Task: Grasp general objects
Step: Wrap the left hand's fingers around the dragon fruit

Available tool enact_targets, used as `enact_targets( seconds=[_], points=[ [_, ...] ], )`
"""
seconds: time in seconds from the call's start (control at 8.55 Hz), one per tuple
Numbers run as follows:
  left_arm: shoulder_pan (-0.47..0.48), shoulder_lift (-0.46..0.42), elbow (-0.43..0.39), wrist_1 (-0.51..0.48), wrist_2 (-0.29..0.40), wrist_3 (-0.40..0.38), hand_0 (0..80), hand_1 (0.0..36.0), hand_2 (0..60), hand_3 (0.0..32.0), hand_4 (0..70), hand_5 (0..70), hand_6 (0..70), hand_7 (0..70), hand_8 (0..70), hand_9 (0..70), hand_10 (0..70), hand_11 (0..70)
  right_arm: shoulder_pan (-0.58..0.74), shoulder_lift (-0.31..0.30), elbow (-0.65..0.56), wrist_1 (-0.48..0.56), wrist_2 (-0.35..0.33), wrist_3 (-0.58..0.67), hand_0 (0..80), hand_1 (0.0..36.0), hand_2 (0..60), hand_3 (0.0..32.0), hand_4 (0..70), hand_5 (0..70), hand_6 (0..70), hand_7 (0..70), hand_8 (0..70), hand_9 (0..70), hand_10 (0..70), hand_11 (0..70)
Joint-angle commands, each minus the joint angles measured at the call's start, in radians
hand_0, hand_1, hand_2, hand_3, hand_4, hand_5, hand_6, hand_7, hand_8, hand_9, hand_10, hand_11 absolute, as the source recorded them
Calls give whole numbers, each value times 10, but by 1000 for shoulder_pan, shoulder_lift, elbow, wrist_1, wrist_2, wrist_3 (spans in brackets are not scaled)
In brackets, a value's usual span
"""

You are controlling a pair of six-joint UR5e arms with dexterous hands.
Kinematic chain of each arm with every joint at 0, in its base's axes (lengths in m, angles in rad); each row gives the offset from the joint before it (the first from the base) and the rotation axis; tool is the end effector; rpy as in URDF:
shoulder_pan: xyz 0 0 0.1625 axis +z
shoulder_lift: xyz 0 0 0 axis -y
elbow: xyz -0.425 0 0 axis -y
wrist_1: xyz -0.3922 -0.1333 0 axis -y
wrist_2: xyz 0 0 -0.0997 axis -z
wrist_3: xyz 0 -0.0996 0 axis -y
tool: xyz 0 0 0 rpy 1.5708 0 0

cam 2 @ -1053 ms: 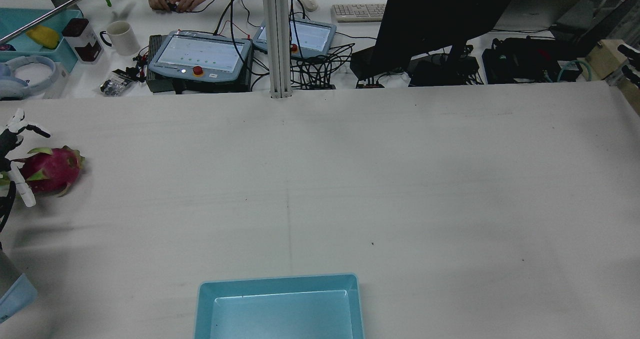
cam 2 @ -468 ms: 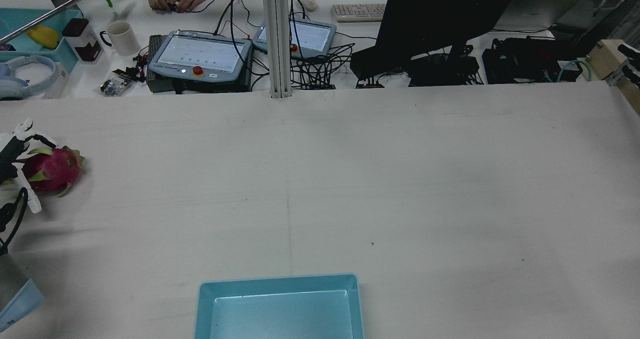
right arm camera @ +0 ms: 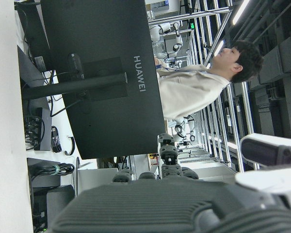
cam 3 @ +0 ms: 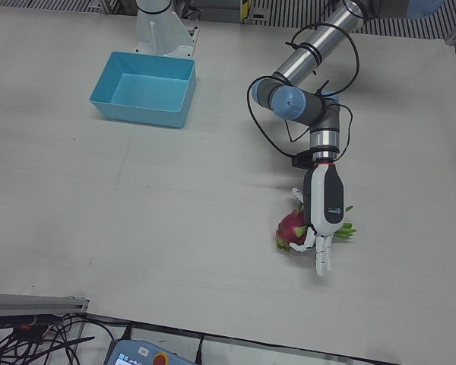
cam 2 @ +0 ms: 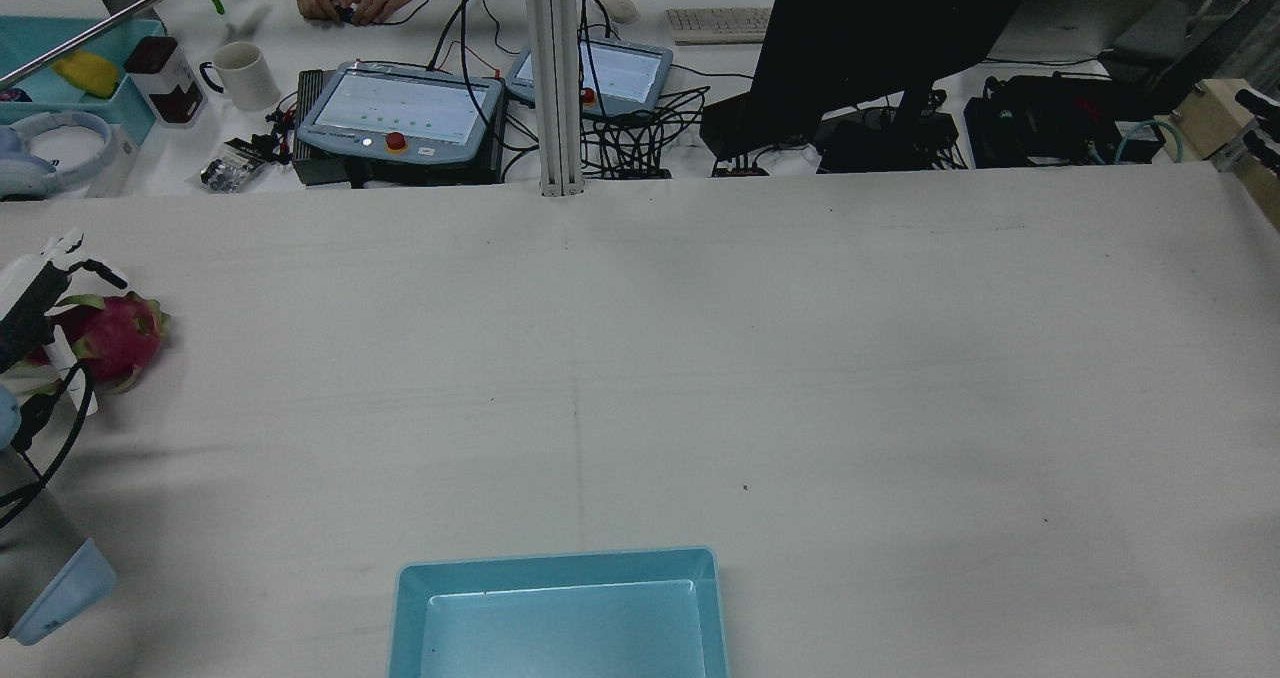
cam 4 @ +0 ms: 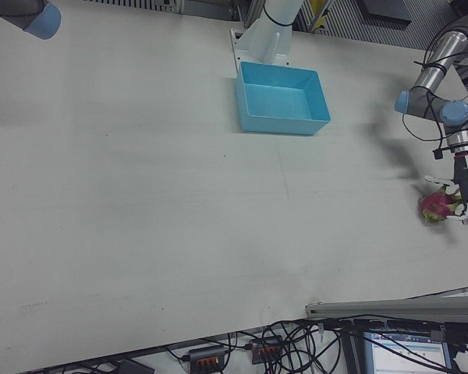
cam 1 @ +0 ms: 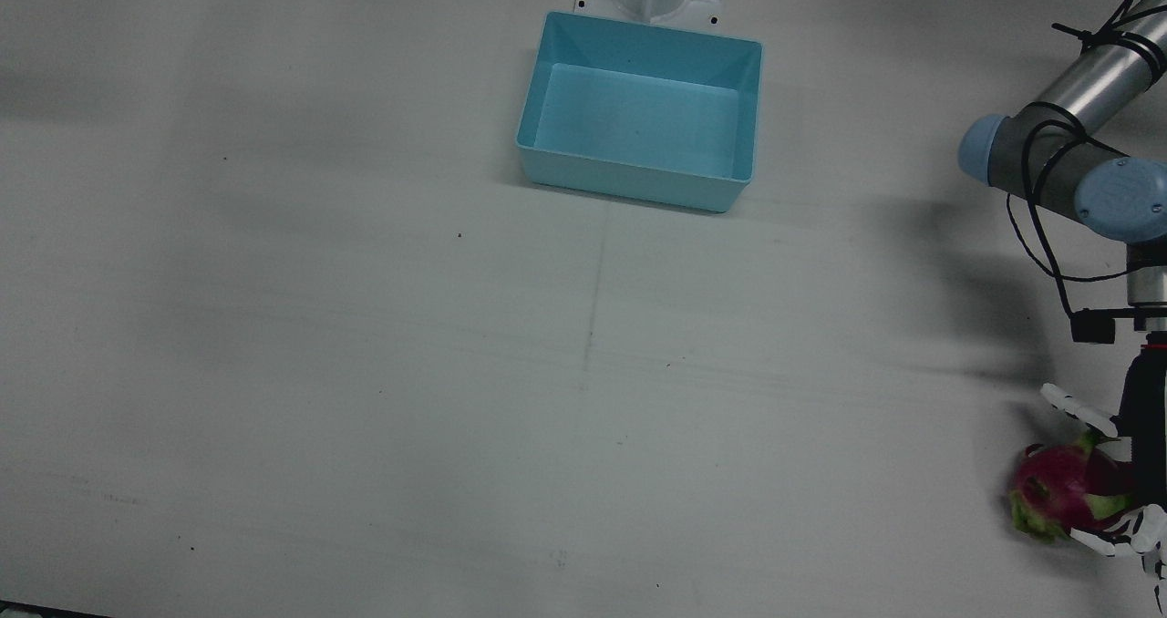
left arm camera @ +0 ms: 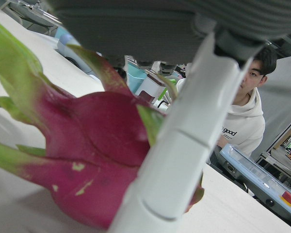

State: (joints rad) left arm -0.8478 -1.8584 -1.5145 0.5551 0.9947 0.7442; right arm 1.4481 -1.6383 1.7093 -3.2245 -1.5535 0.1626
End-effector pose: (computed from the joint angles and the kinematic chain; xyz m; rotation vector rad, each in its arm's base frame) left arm 0.2231 -0.5363 0.6012 0.5990 1.4113 -1.7452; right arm 0.0776 -0.4740 0.6596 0.2910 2.1606 -2.2054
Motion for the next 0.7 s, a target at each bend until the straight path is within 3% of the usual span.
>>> enact_targets(
  seconds=[0.0,0.23,0.58],
  points=[
    [-1,-28,16,45,-4,41,800,357,86,0,100,201,10,55,0,0,0,0,0,0,1,0,1,0,0,0,0,0,0,0,0,0,0,0,0,0],
    [-1,-36,28,49,-5,58,800,360,89,0,91,158,6,48,0,0,0,0,0,0,1,0,1,0,0,0,0,0,0,0,0,0,0,0,0,0],
    [1,-50,50,63,-5,79,800,360,97,0,88,191,9,50,0,0,0,0,0,0,1,0,1,0,0,0,0,0,0,0,0,0,0,0,0,0]
  ],
)
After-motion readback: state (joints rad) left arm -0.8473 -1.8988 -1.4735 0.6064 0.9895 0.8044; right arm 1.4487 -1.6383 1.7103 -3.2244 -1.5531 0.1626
